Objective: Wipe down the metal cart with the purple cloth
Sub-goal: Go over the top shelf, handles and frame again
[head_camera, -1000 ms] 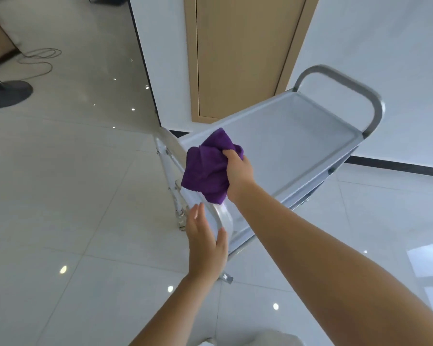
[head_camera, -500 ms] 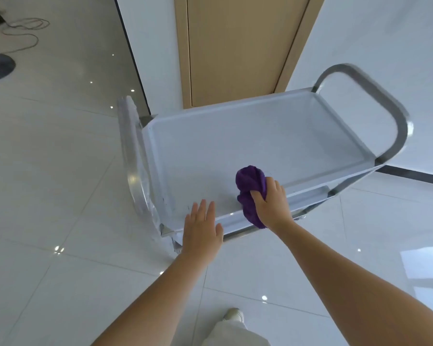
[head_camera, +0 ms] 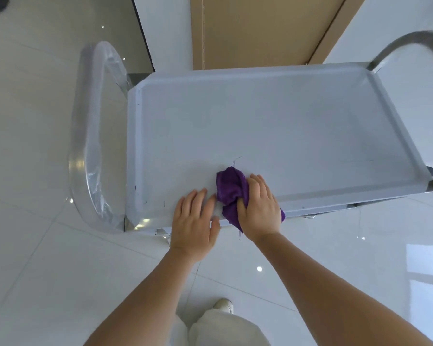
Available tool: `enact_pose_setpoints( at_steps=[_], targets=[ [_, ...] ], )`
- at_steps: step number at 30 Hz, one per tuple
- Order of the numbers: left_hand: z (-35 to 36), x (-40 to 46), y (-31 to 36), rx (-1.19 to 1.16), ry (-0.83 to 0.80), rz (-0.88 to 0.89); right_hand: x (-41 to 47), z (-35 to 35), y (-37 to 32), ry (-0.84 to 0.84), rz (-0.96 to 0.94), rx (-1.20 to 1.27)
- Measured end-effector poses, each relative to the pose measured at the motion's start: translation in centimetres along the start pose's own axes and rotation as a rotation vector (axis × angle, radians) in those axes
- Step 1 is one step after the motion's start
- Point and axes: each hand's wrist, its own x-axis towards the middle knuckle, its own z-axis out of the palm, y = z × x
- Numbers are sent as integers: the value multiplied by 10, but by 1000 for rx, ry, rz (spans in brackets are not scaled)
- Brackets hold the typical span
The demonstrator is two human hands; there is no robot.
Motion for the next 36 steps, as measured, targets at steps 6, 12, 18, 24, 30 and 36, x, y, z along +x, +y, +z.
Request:
enact_pose_setpoints(
  at_steps=[6,12,18,24,30,36],
  targets=[
    [-5,54,-37,35,23,64,50,12,-22,2,52,18],
    [-9,120,-74,53,12,162,107,22,-43,116,124,16],
    [-16,187,-103,39,-4,240,165,27,-57,217,158,-7],
    [-16,241,-119,94,-30,297,220,30,-61,273,185,-27],
    [-12,285,-123,61,-3,292,264,29,-62,305,212,-32],
    [-11,332,-125,49,-26,285,308,23,-61,298,226,-28]
  ],
)
